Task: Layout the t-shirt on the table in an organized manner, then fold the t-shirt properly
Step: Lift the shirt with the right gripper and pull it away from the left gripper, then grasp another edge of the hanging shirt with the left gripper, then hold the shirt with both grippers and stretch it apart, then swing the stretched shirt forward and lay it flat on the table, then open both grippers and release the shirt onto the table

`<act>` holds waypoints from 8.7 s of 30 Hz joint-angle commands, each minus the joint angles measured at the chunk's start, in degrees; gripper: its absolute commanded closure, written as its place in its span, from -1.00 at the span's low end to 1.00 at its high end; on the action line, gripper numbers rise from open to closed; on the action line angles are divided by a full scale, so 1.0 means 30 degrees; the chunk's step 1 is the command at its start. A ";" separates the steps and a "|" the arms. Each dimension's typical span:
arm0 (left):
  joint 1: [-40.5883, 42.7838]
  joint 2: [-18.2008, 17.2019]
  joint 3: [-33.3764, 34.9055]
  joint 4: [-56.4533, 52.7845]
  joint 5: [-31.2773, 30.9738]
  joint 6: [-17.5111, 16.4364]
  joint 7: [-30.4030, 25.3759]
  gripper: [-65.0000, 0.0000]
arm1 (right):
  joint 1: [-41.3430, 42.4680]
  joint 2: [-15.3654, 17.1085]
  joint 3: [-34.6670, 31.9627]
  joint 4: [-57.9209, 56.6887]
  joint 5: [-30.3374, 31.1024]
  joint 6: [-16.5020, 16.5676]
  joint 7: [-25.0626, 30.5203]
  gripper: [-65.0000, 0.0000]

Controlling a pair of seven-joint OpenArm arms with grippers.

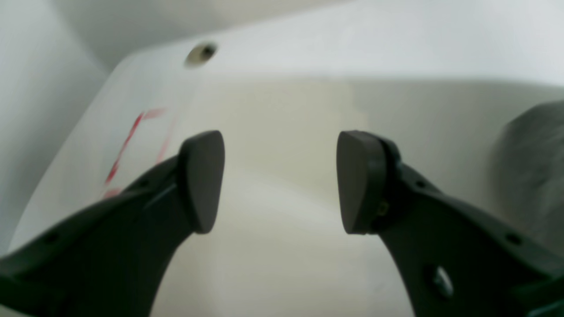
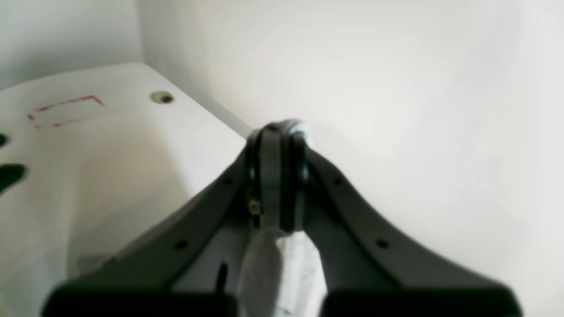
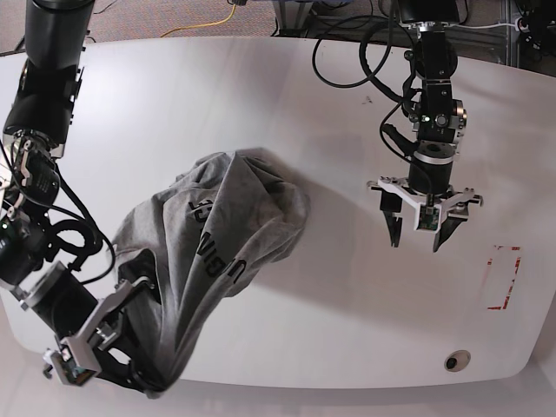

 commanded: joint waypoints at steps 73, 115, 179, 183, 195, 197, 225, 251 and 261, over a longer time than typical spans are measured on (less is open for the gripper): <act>-0.8218 0.0284 0.4097 -1.5249 -1.4699 -0.4222 0.0939 -0.18 | 0.4293 0.2796 -0.1860 -0.0649 0.0322 0.0569 -0.0026 1.00; -1.0357 0.1104 0.5445 -1.8912 -1.4611 -0.4515 0.0822 1.00 | 0.4293 0.2767 -0.0951 -0.0649 0.0439 0.0569 -0.0084 1.00; -1.4870 -0.8214 0.0698 -0.3703 -1.4728 -0.4603 0.2463 1.00 | 1.0153 -0.0544 -0.1860 -1.0583 -0.7590 0.3807 0.0619 1.00; -1.4724 -0.8214 0.0727 -0.3322 -1.4728 -0.4603 0.2844 1.00 | 0.9450 -0.0486 -0.1830 -1.0583 -0.7415 0.3807 0.0560 1.00; -0.9390 -0.8068 0.0610 -0.0802 -1.4757 -0.4603 0.3576 1.00 | 0.2915 -0.0017 0.1247 -0.5191 -0.4836 0.3807 -0.2604 1.00; -0.8042 -0.8068 0.0580 -0.0275 -1.5021 -0.4603 0.3576 1.00 | 0.1479 -0.0046 0.2243 -0.3873 -0.4572 0.3807 -0.3484 1.00; 0.7840 -0.9064 -0.4079 0.1835 -2.0442 -0.4633 0.3606 0.99 | -1.3407 -0.3944 0.7371 0.1373 -0.3898 0.3807 -0.6180 0.82; 1.0185 -1.2376 -0.4050 0.1747 -2.2963 -0.4515 0.6389 -0.26 | -1.4228 -0.4237 0.7430 0.1607 -0.2638 0.3807 -0.6502 -0.84; 0.7987 -1.2376 -0.5134 0.1806 -2.3051 -0.4545 0.6565 -0.27 | -1.1239 -0.5819 0.6639 0.0347 0.0556 0.3807 -0.6531 -0.84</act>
